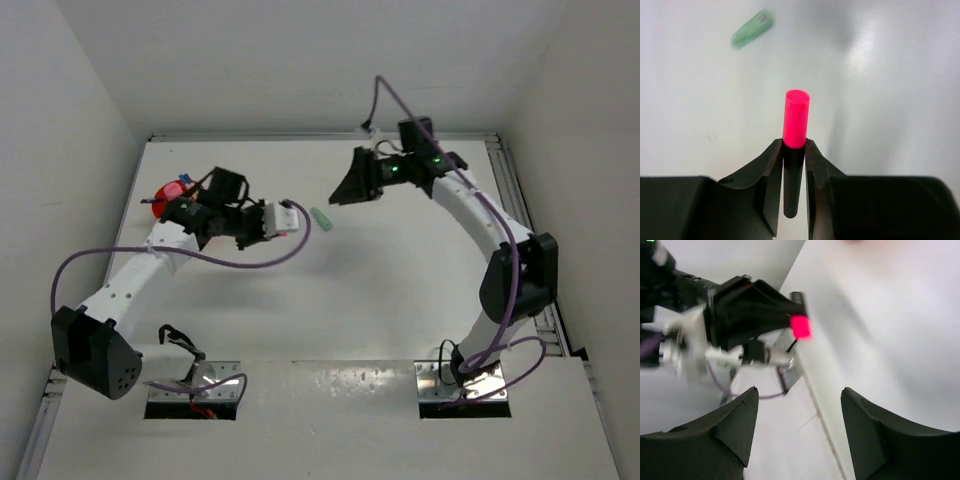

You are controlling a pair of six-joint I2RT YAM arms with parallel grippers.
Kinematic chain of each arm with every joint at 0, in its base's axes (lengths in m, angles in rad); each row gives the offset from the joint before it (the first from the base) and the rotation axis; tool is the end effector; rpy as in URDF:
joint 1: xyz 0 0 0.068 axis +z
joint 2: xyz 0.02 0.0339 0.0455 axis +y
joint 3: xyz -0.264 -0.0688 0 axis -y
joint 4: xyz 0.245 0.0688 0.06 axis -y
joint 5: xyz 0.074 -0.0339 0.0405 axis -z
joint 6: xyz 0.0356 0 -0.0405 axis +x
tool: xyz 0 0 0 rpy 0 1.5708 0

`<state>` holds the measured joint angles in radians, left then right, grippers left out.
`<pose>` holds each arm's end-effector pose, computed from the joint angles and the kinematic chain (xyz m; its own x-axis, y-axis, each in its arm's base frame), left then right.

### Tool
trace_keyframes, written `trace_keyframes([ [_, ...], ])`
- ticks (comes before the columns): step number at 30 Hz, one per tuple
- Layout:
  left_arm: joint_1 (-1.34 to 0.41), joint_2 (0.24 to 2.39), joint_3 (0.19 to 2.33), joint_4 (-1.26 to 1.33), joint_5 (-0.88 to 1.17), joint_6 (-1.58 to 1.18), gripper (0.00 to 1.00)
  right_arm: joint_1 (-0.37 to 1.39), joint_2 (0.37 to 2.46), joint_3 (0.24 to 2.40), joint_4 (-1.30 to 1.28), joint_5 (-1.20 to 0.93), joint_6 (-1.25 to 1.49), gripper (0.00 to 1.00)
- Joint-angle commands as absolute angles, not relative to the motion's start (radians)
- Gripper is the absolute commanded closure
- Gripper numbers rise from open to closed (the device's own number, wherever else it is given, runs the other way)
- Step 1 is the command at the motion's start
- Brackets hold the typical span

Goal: Sort the stationery into containers
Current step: Place the pen in the storage box.

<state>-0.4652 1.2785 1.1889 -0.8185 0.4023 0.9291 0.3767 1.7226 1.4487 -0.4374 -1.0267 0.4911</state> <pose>0.2252 -0.1286 0.3200 0.0814 0.7839 -0.6155 0.9404 0.1443 0.3081 0.3440 0.1689 0.3056 -0.9093 -0.0972 -0.4046 -0.4131 0.3275 0.8498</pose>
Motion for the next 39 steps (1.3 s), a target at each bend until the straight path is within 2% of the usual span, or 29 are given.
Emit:
trace_keyframes([
  [1, -0.28, 1.209, 1.142, -0.678, 0.555, 0.806, 1.0, 0.226, 1.654, 1.506, -0.454, -1.043, 0.446, 0.34],
  [7, 0.133, 1.166, 0.994, -0.268, 0.774, 0.536, 1.0, 0.137, 1.615, 1.404, -0.41, -1.06, 0.459, 0.34],
  [13, 0.319, 1.222, 0.902, 0.093, 0.92, 0.379, 1.0, 0.135, 1.618, 1.347, -0.41, -1.058, 0.453, 0.34],
  [21, 0.406, 1.308, 0.887, 0.238, 0.971, 0.376, 1.0, 0.135, 1.637, 1.316, -0.402, -1.055, 0.459, 0.34],
  [31, 0.449, 1.494, 0.983, 0.207, 1.078, 0.413, 0.99, 0.133, 1.683, 1.327, -0.425, -1.045, 0.448, 0.35],
  [39, 0.456, 1.534, 0.974, 0.209, 1.086, 0.442, 0.98, 0.137, 1.726, 1.376, -0.462, -1.042, 0.433, 0.35],
])
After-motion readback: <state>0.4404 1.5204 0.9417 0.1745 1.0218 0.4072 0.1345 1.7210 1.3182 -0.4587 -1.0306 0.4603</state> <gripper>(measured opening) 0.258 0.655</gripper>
